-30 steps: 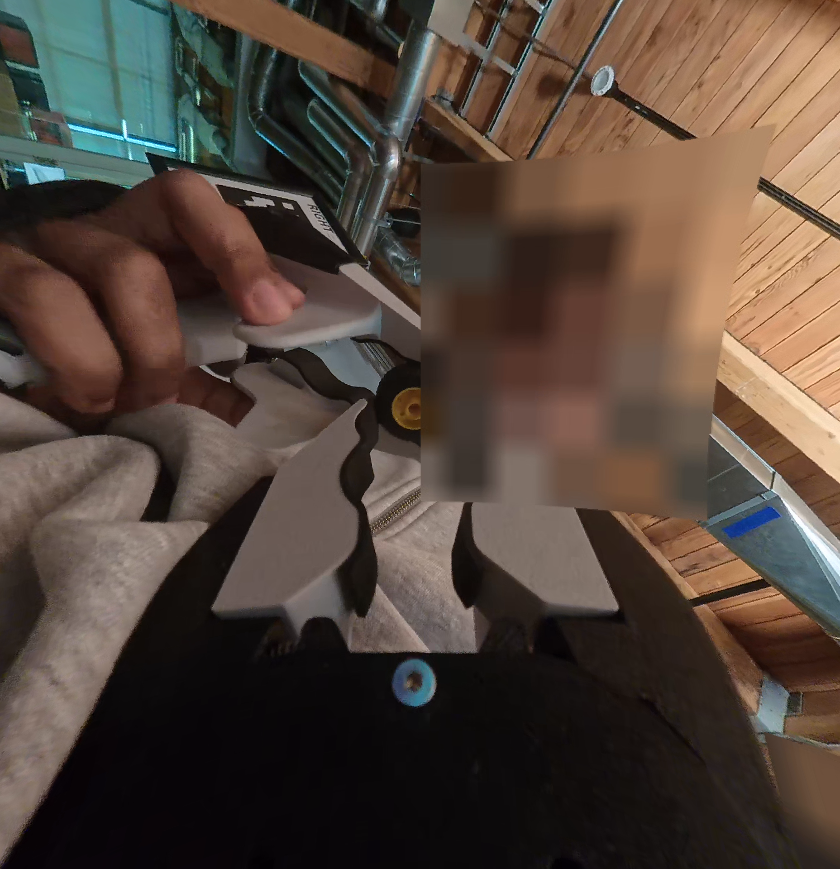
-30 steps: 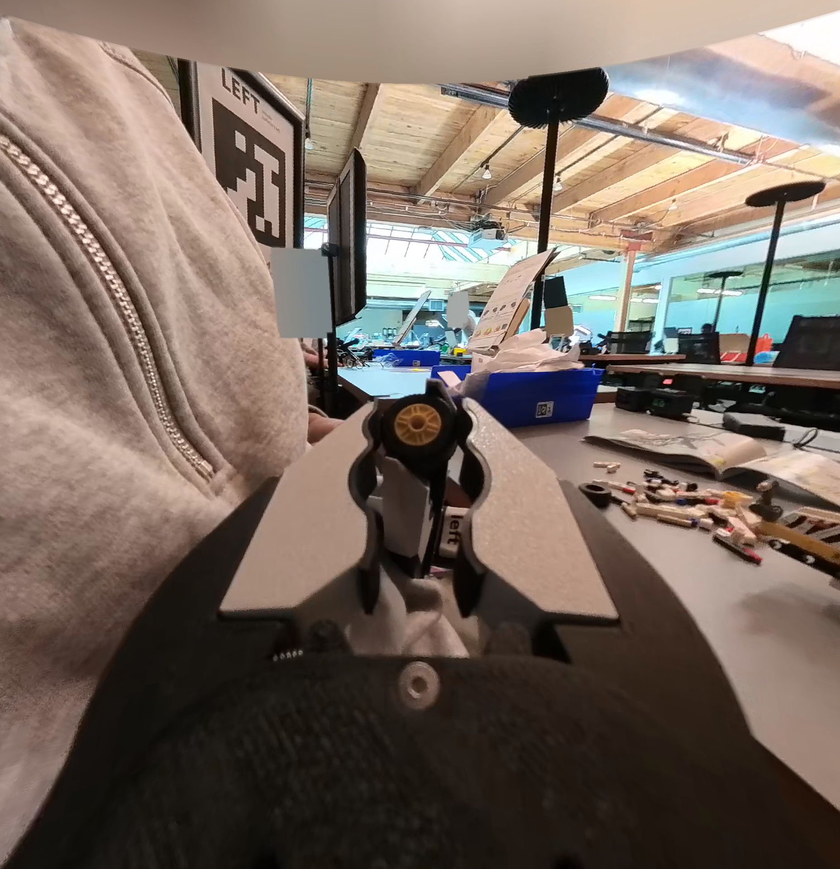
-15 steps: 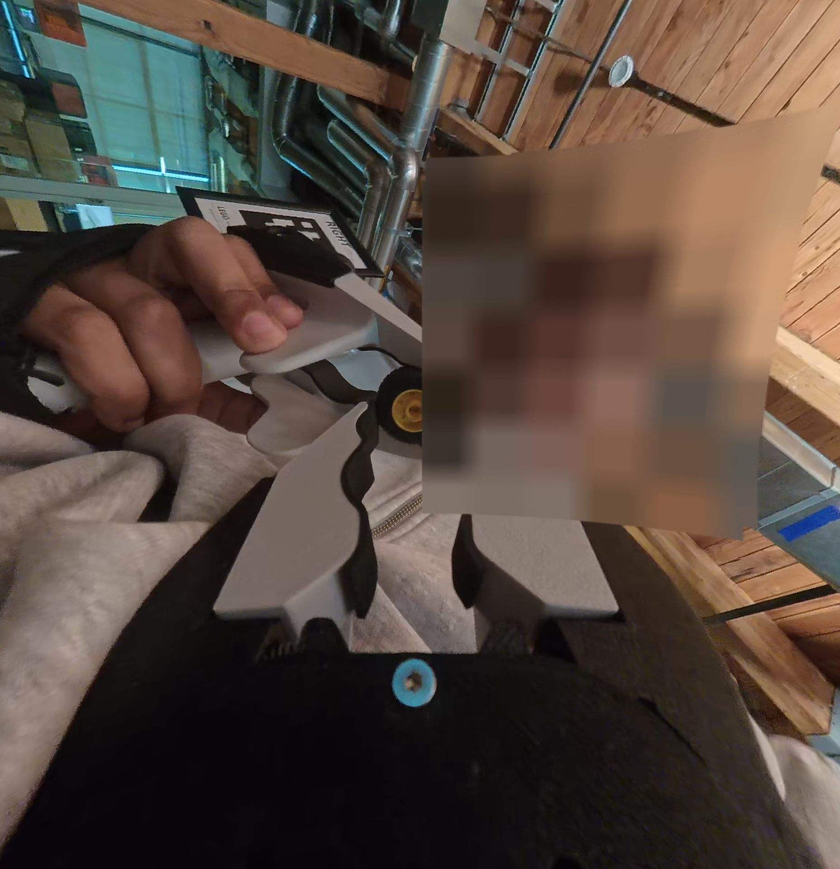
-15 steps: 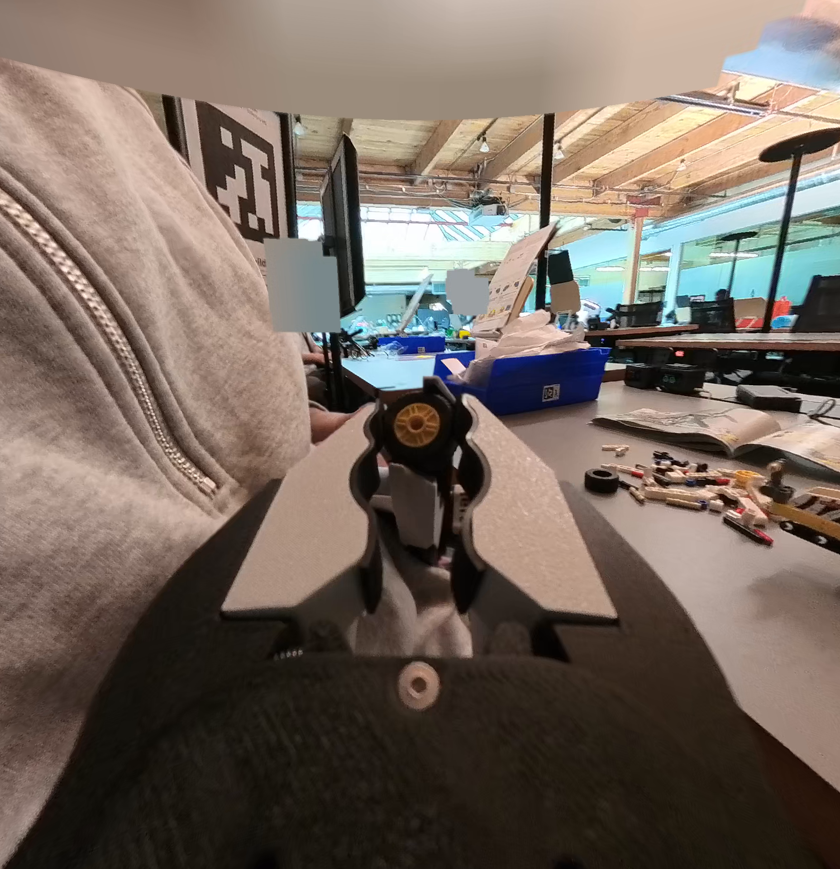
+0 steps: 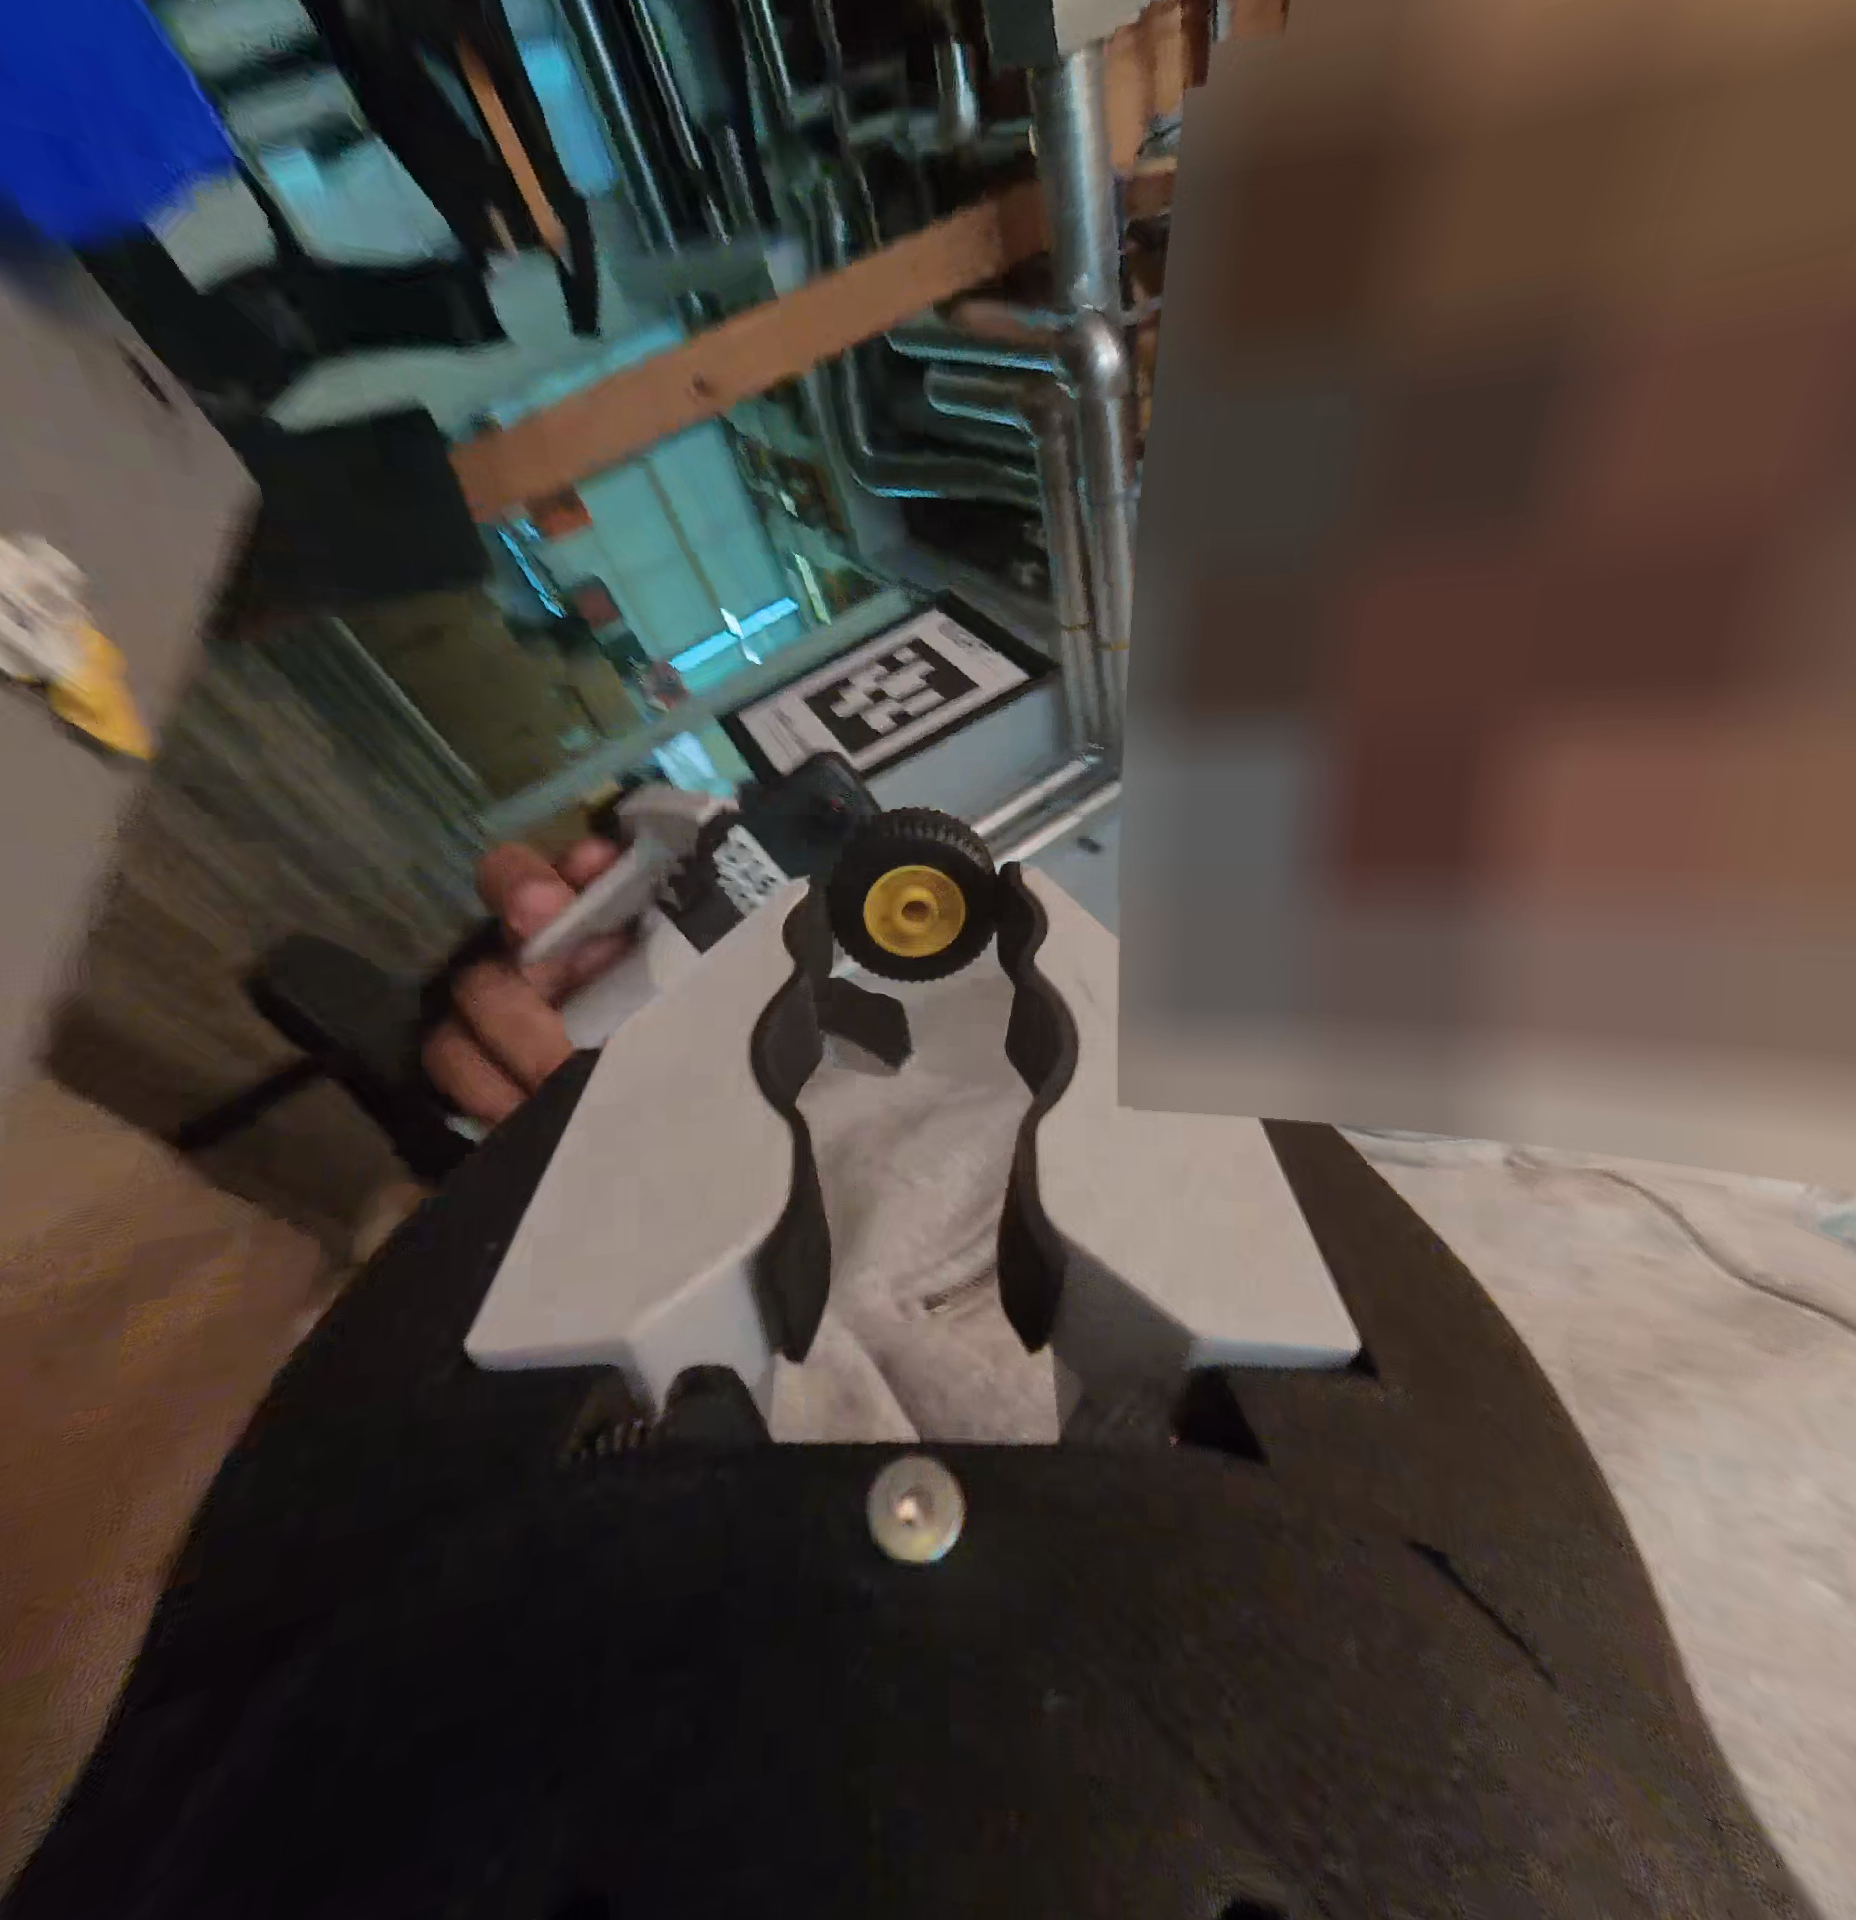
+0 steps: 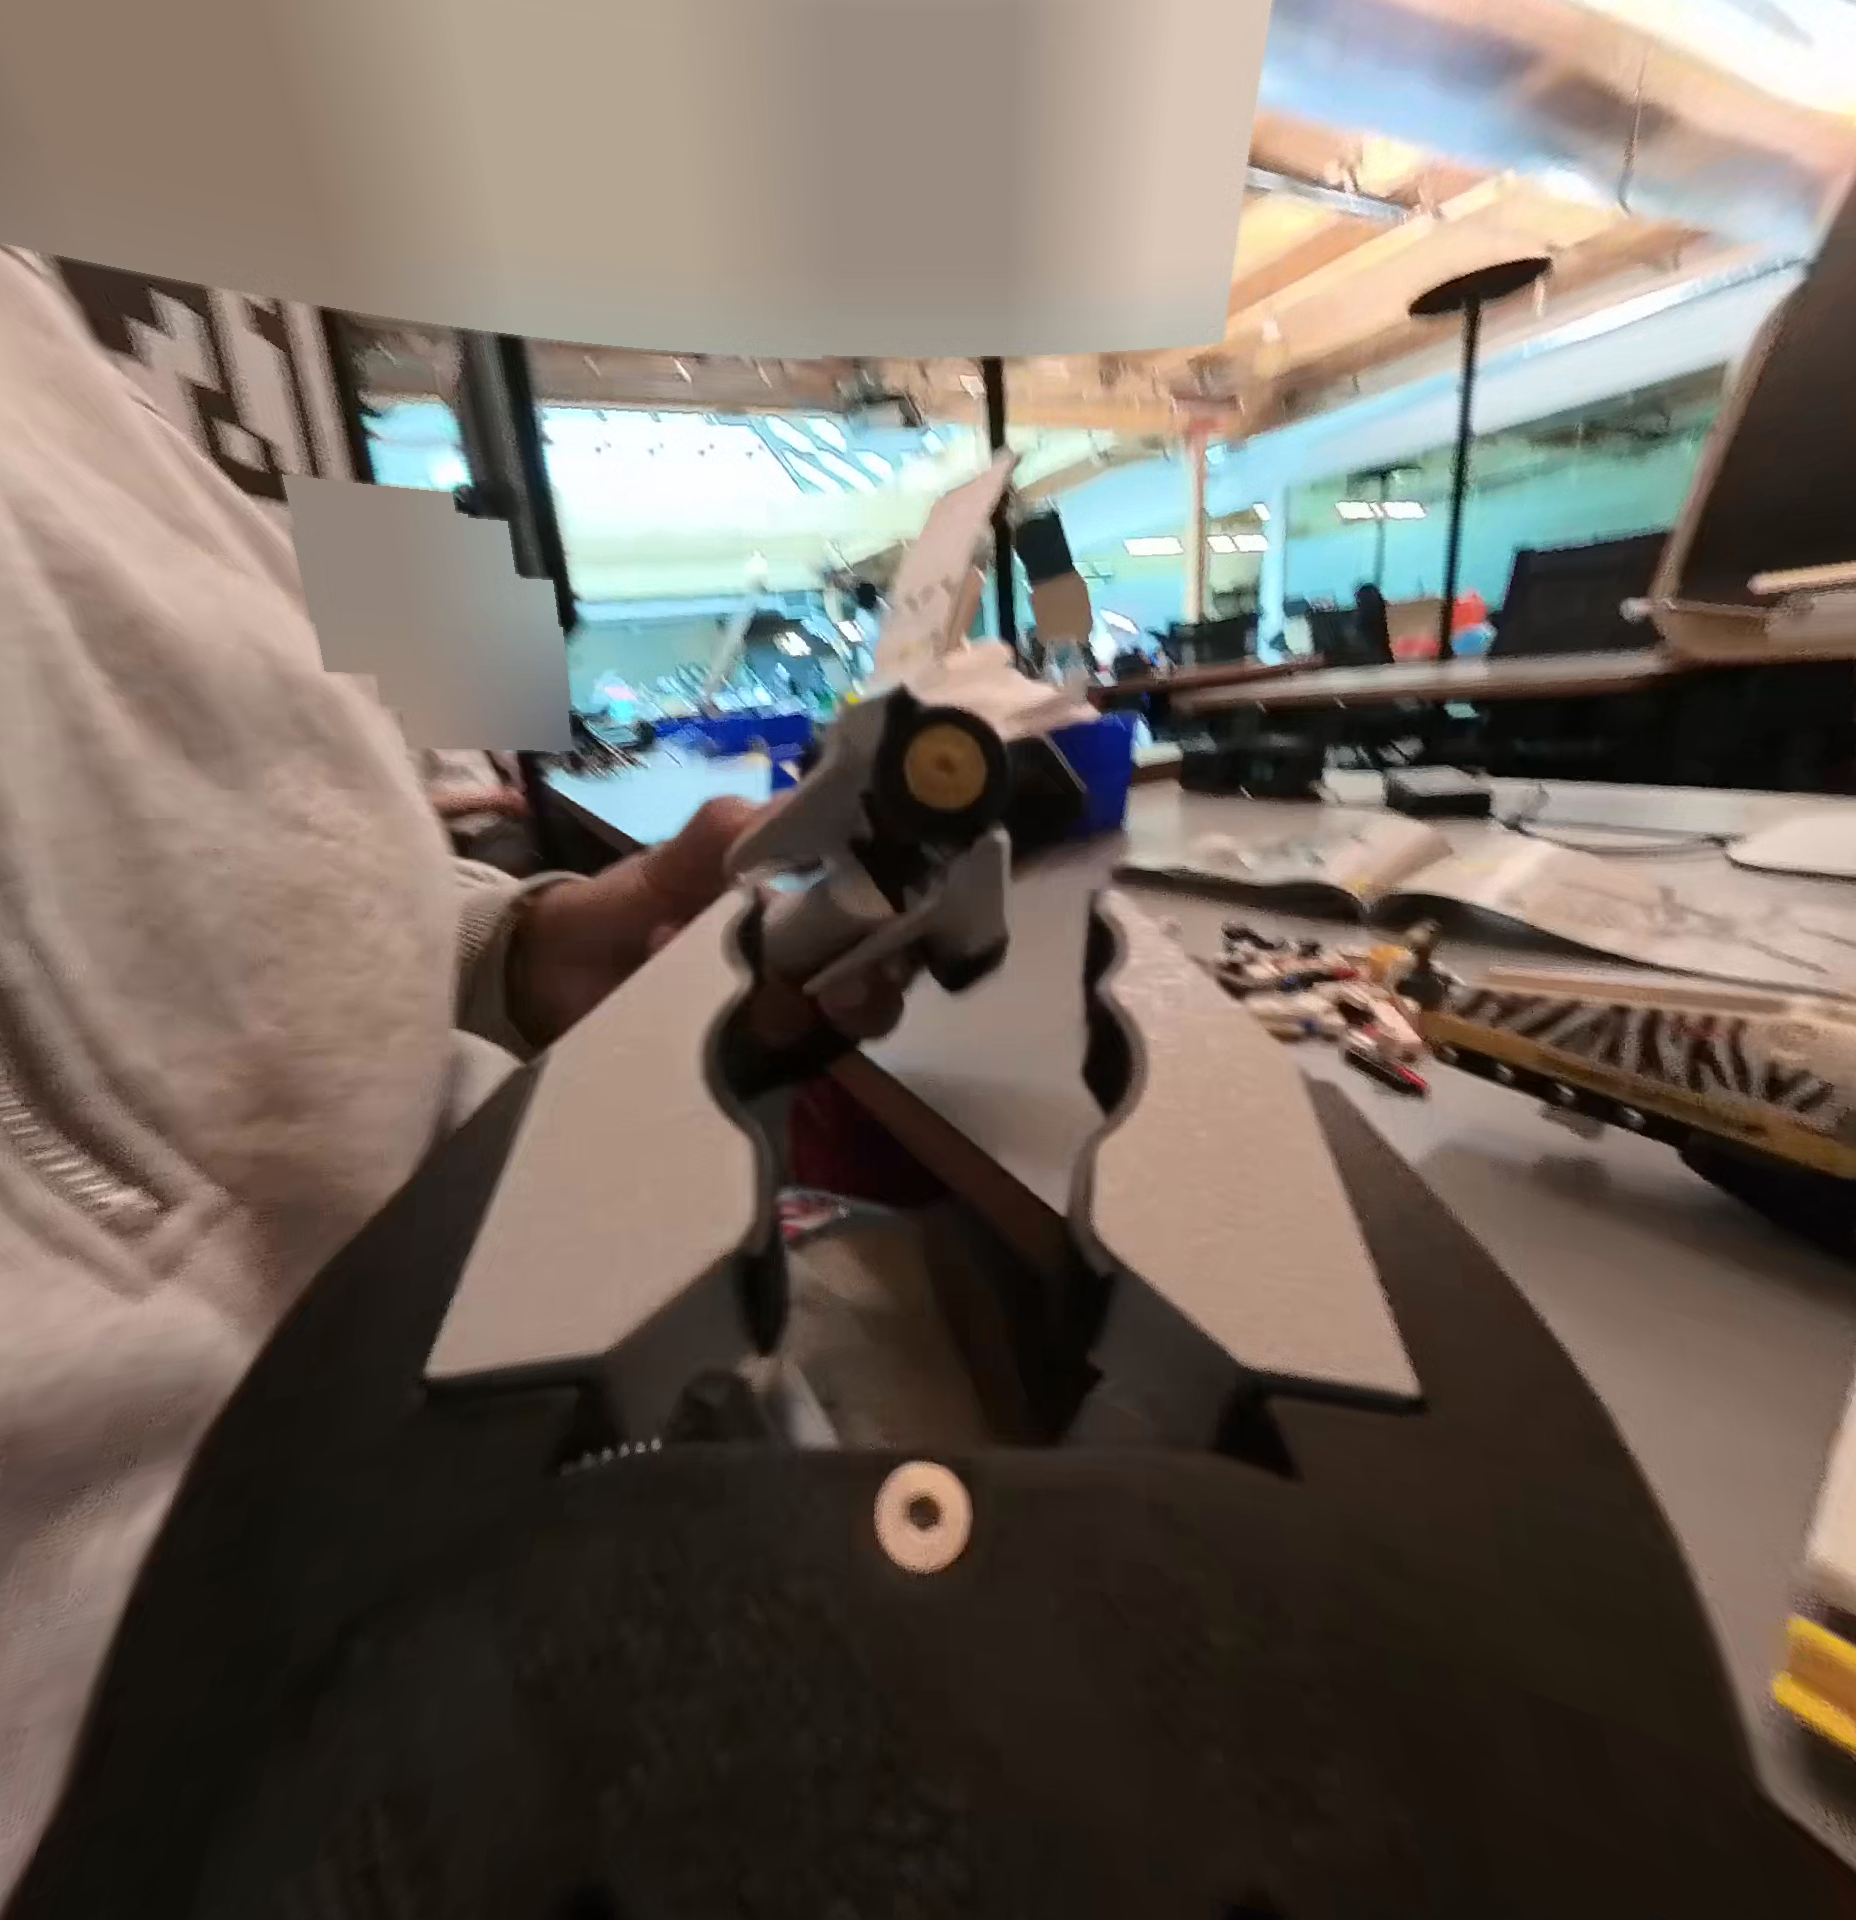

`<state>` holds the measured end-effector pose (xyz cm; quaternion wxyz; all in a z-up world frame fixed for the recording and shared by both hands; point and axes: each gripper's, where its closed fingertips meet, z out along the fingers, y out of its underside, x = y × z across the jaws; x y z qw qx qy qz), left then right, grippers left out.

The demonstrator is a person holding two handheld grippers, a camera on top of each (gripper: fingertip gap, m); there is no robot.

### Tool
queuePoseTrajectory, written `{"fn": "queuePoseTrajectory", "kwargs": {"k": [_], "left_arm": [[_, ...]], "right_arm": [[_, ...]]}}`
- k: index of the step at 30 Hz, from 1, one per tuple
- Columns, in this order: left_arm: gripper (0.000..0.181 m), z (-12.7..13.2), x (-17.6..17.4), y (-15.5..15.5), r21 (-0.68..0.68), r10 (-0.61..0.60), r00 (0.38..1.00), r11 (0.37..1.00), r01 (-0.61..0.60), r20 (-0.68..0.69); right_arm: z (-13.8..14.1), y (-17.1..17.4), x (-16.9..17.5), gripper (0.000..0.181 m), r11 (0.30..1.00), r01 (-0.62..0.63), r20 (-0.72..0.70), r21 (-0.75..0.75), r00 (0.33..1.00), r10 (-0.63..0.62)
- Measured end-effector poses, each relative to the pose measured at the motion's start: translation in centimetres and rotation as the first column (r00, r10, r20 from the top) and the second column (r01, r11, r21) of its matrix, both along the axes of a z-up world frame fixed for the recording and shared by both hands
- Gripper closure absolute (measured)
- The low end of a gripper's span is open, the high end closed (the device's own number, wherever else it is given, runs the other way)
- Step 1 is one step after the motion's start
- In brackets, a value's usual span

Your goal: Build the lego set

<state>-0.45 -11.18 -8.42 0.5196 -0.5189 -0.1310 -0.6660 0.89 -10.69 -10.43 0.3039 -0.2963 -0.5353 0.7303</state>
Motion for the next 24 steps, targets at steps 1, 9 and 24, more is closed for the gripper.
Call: {"fn": "queuePoseTrajectory", "kwargs": {"k": [1, 9, 24], "left_arm": [[0.151, -0.1, -1.3, -0.1, 0.006, 0.054, 0.997, 0.999, -0.053, -0.060], [0.150, -3.4, -9.3, -2.0, 0.034, 0.409, 0.708, 0.877, -0.479, -0.576], [0.150, -4.0, -16.9, -1.4, 0.090, 0.516, 0.618, 0.805, -0.586, -0.593]], "right_arm": [[-0.5, 0.2, -1.1, 0.141, 0.999, 0.032, 0.040, 0.031, 0.999, -0.034], [1.1, -1.5, -9.5, 0.152, 0.998, -0.026, 0.260, -0.063, 0.965, 0.042], [2.0, -3.7, -18.2, 0.155, 0.941, -0.298, 0.344, -0.162, 0.877, 0.337]]}}
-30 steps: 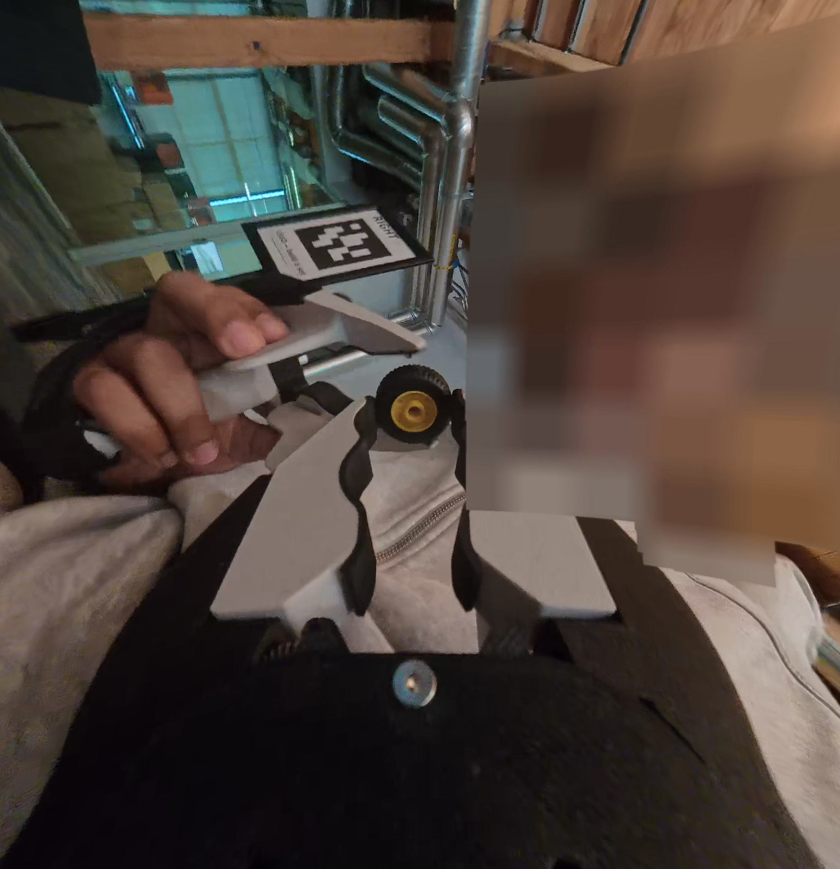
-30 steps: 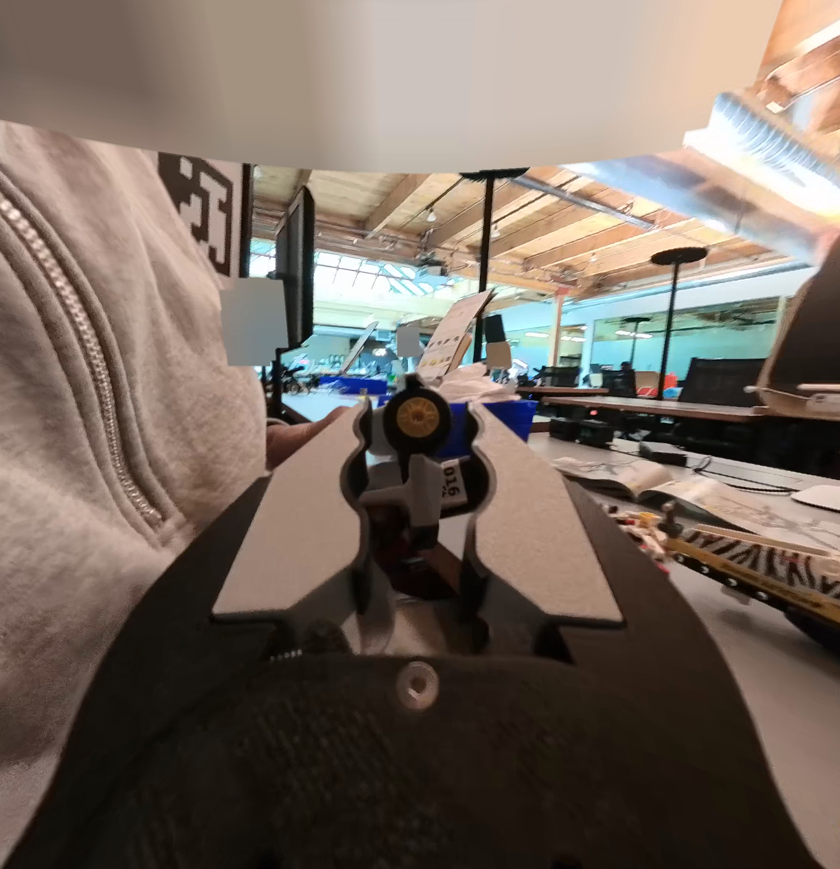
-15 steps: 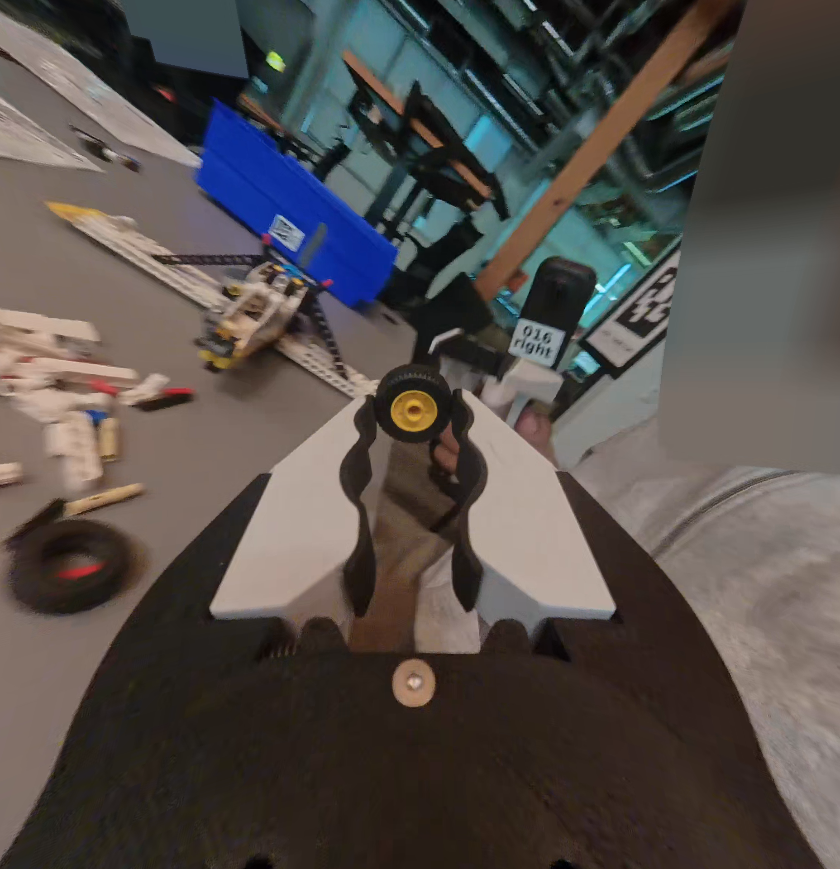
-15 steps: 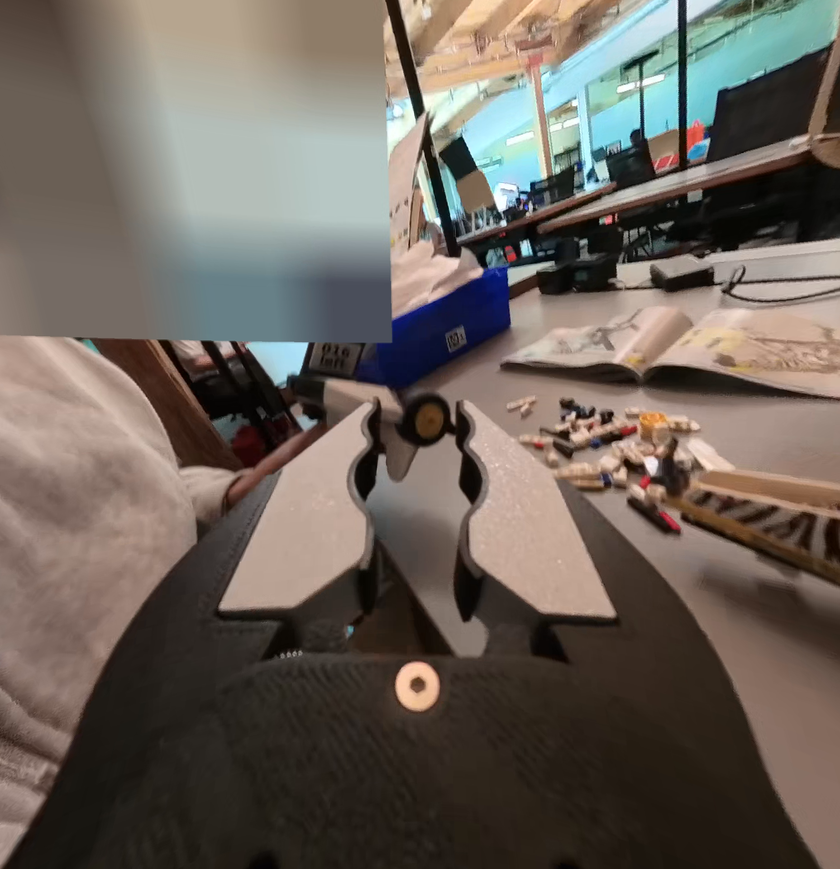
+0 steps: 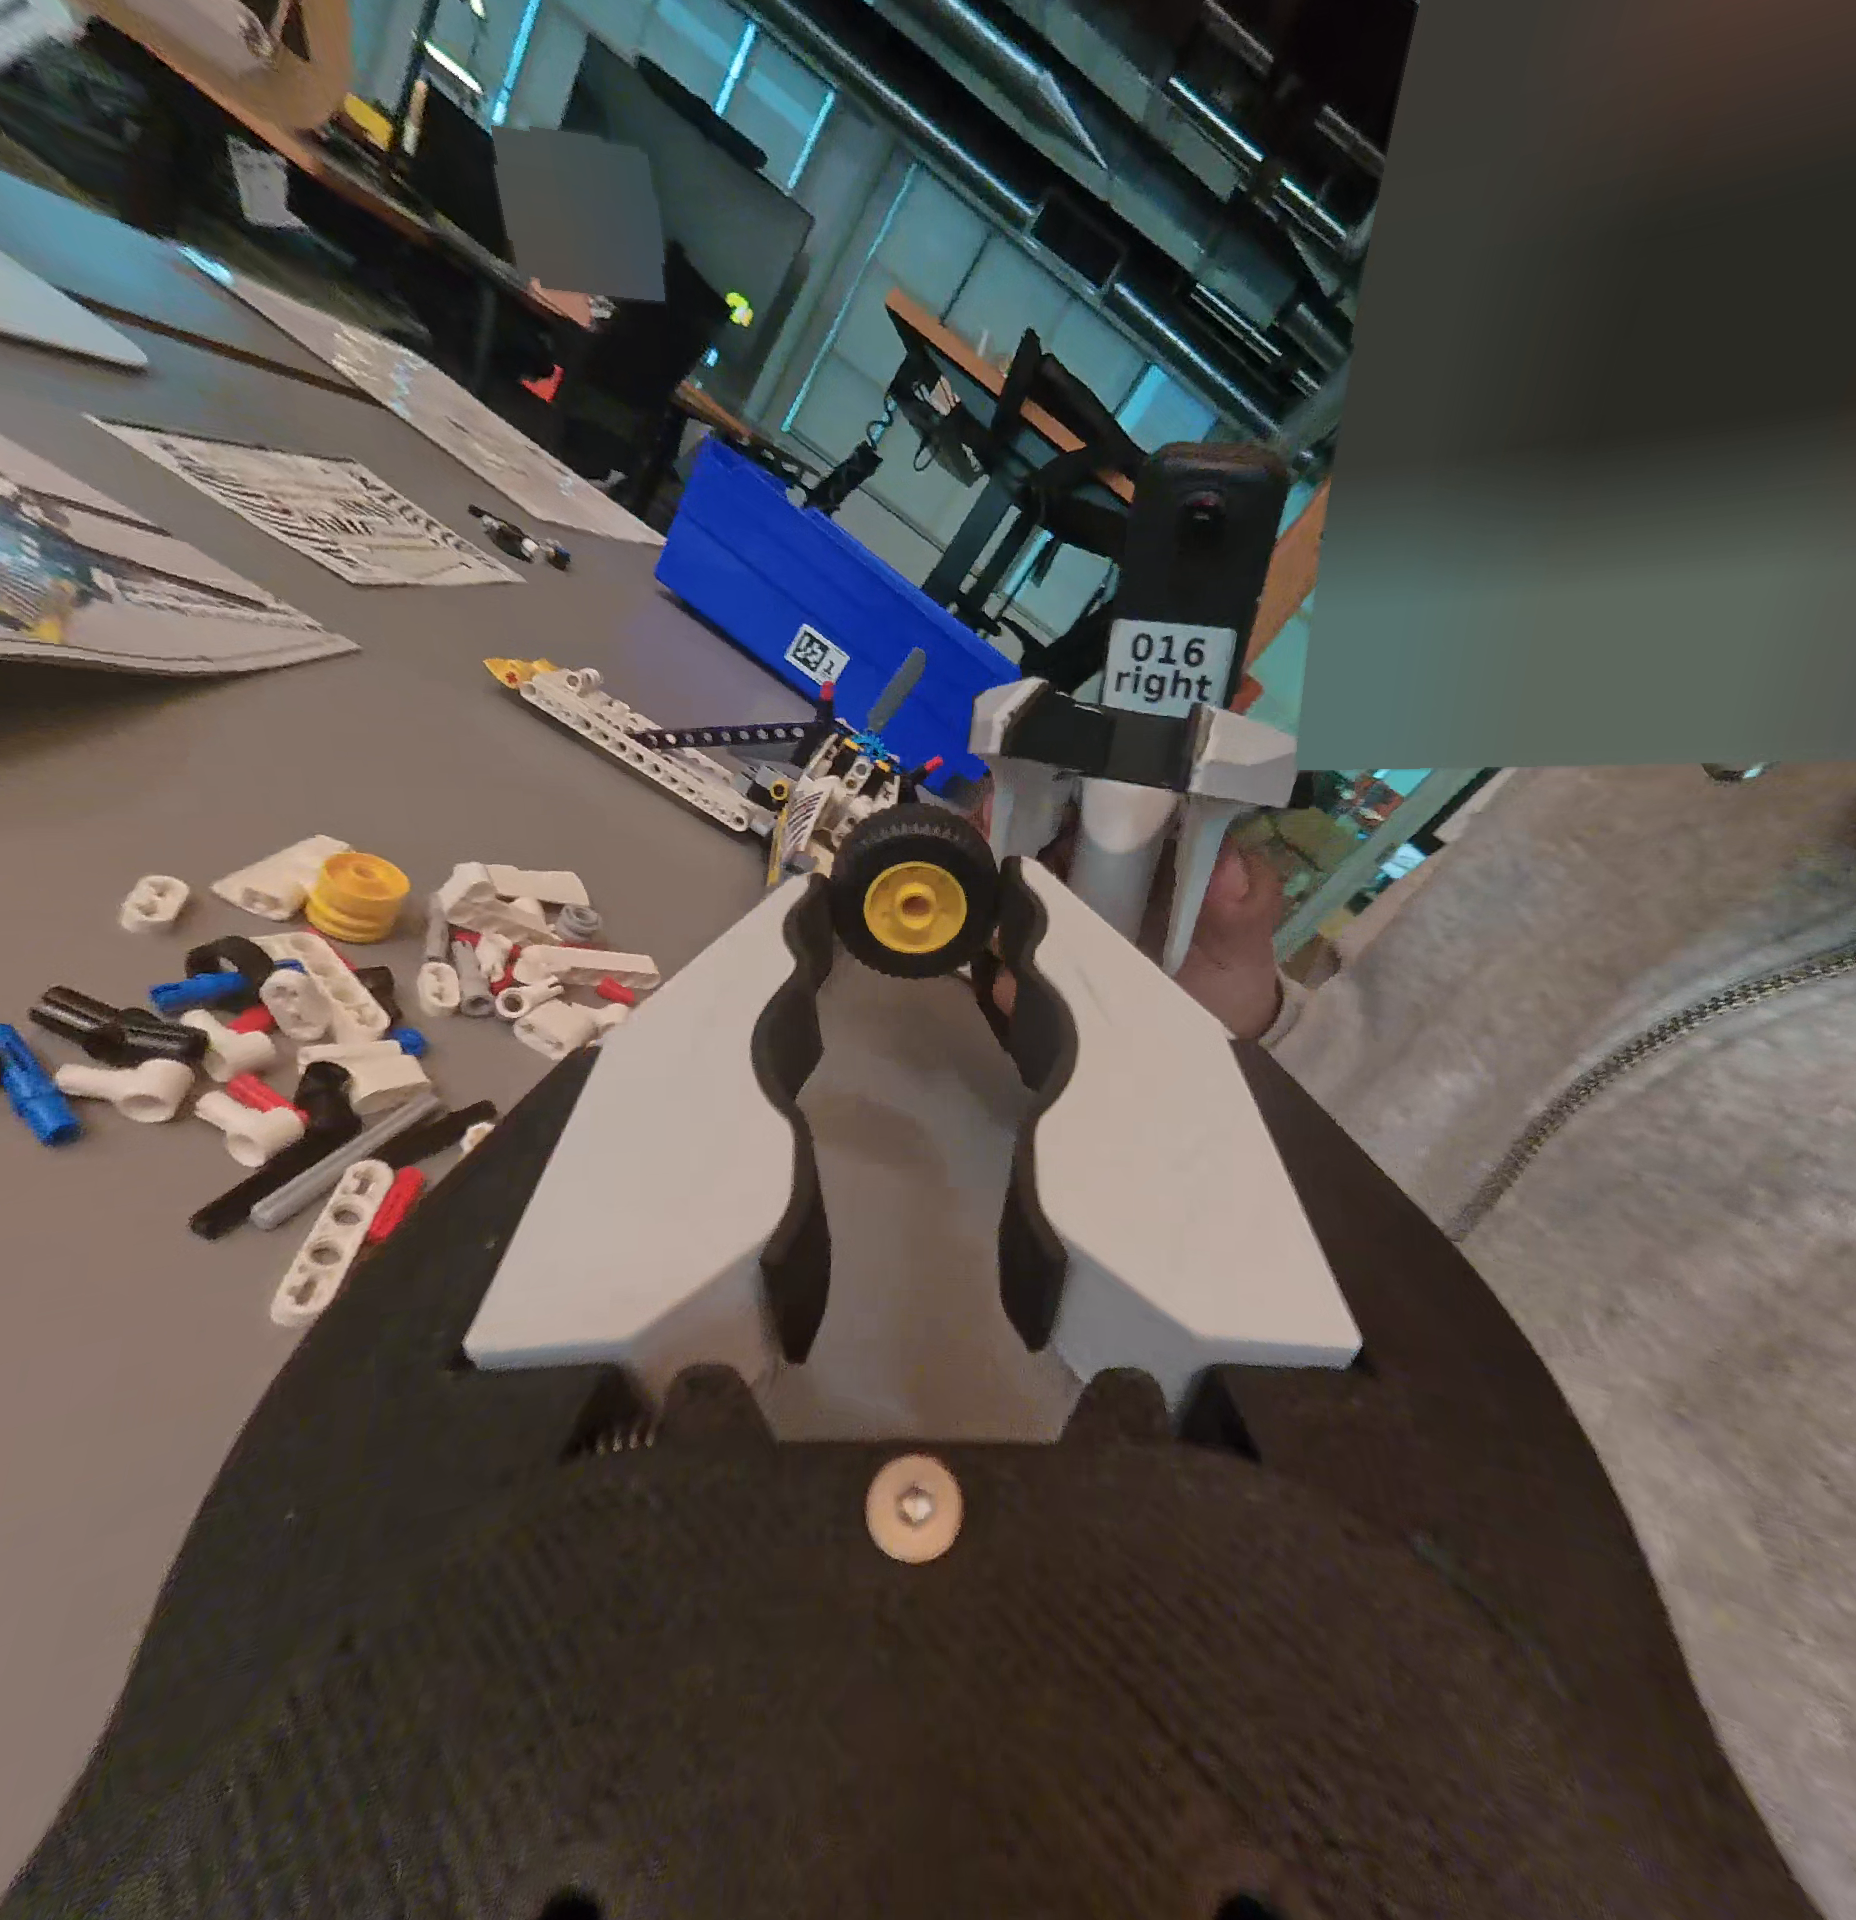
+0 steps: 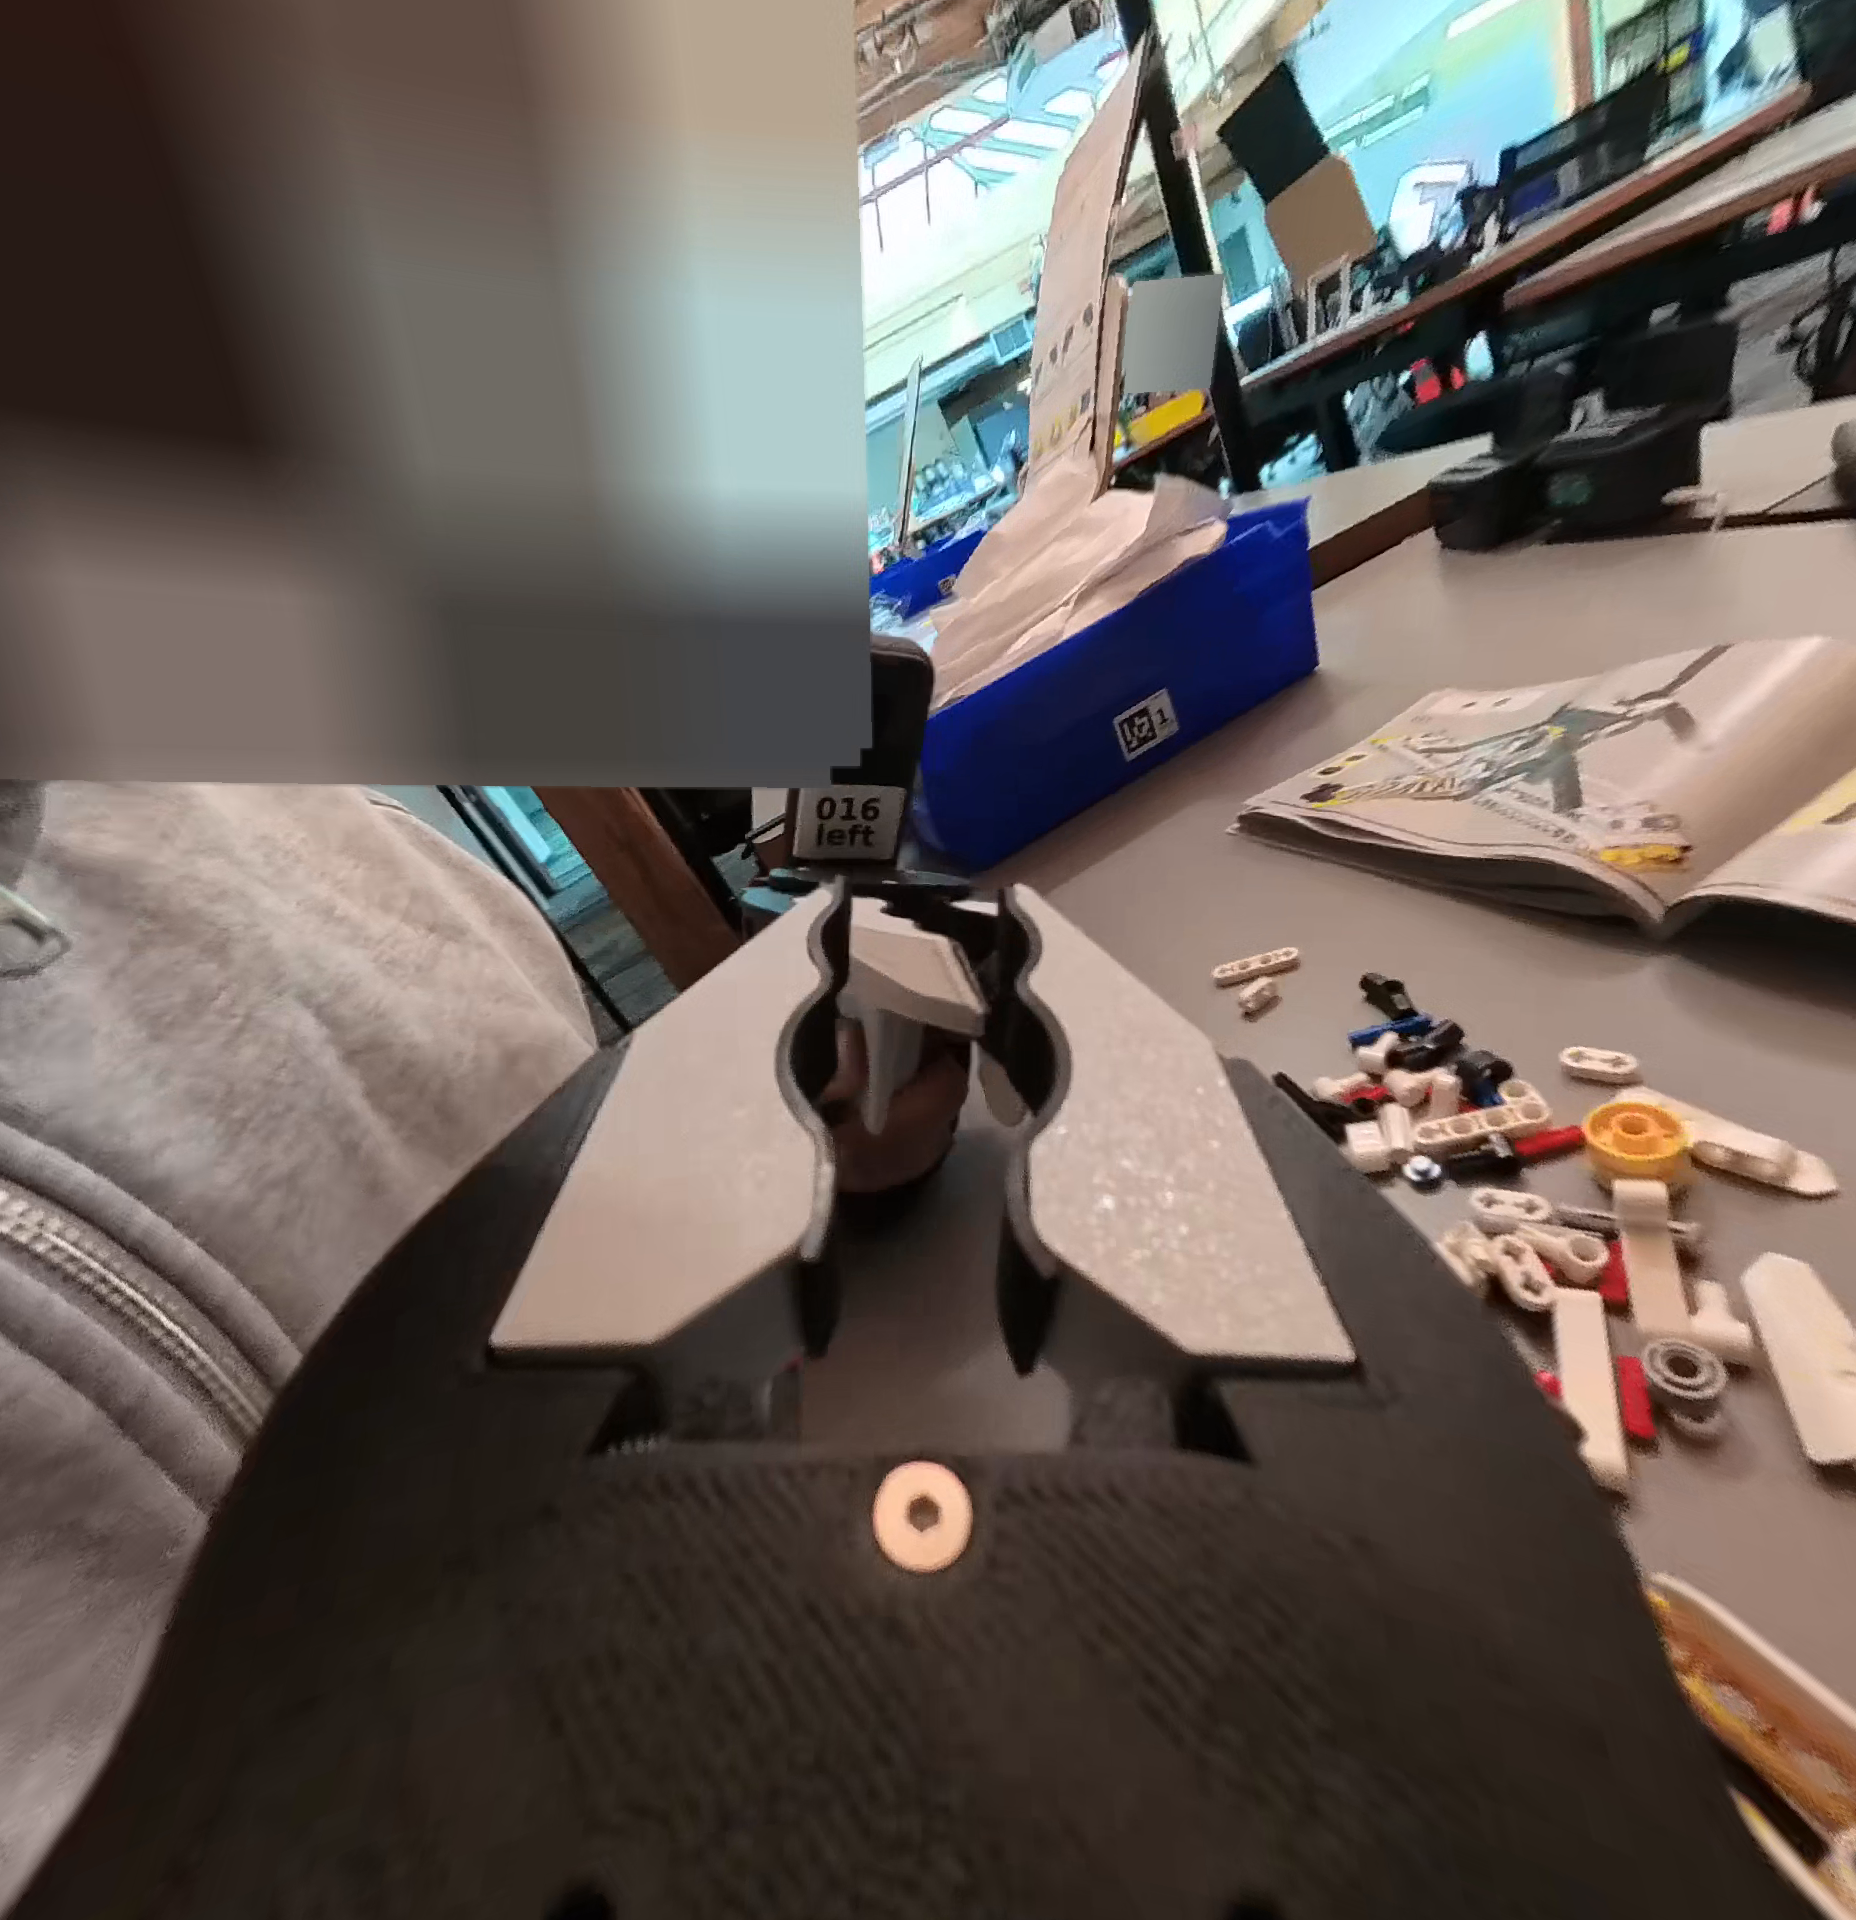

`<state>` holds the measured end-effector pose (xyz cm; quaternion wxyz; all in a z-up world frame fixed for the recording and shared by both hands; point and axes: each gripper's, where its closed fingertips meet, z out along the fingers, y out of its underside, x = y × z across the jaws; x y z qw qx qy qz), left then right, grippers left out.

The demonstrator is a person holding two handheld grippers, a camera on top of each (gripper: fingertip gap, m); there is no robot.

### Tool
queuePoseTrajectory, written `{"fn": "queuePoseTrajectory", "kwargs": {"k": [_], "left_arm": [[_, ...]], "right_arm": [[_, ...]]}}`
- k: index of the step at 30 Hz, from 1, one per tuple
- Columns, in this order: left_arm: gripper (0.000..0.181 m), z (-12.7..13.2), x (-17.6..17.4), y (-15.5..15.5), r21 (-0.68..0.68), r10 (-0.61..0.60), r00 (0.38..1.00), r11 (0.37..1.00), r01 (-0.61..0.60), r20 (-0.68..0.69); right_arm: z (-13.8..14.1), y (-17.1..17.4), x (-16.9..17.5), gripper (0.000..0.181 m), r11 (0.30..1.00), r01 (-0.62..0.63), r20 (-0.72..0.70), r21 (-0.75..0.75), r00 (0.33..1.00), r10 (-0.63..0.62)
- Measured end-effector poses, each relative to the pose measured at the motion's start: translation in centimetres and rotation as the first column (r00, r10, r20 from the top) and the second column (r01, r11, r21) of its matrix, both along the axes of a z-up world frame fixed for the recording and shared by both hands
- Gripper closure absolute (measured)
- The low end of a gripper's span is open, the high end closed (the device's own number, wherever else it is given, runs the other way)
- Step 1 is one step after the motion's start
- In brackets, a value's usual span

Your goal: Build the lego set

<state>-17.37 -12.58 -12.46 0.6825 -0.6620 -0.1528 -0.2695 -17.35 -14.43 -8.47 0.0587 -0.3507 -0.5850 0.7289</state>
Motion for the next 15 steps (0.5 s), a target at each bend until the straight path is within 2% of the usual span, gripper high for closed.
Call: {"fn": "queuePoseTrajectory", "kwargs": {"k": [7, 10, 15], "left_arm": [[0.150, 1.0, 0.3, -0.6, 0.071, 0.024, 0.999, 0.997, -0.021, -0.044], [0.150, 1.5, 1.0, -1.0, 0.105, 0.019, 0.997, 0.994, -0.011, -0.076], [0.151, 2.1, 1.1, -1.7, 0.166, 0.017, 0.999, 0.986, -0.010, -0.041]], "right_arm": [[-3.4, -0.8, 1.6, 0.154, 0.991, 0.027, -0.058, 0.134, 0.998, -0.019], [-2.3, -0.3, 2.2, 0.153, 0.995, 0.074, -0.140, 0.064, 0.988, -0.064], [-0.6, 1.0, 2.8, 0.154, 0.989, 0.139, -0.255, -0.041, 0.956, -0.145]]}}
